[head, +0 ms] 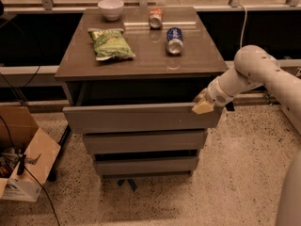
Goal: Open top drawer
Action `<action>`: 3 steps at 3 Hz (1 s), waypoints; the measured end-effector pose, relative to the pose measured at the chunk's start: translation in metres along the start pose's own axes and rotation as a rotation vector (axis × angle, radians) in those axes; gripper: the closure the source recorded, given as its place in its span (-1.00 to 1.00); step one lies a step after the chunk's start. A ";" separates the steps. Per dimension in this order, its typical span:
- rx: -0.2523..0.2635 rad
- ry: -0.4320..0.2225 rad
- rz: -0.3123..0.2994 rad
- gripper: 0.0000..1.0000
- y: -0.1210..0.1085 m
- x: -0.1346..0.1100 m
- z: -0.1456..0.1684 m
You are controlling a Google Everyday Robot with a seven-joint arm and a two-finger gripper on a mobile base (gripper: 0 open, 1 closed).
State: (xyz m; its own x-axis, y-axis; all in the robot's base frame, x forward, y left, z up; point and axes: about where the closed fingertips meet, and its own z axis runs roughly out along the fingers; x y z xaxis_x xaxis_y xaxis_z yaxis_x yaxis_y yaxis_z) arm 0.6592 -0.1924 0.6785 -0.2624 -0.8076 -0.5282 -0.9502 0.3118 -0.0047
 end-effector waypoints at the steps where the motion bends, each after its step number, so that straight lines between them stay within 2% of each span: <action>1: -0.012 0.010 -0.009 0.46 0.001 -0.003 0.000; 3: -0.032 0.028 -0.024 -0.47 0.004 -0.007 0.003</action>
Offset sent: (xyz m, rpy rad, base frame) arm -0.0029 0.0234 0.0032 -0.0774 0.0705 0.1206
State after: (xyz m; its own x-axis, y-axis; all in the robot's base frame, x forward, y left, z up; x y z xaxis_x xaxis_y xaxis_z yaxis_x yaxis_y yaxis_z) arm 0.6581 -0.1840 0.6798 -0.2439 -0.8282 -0.5046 -0.9610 0.2764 0.0109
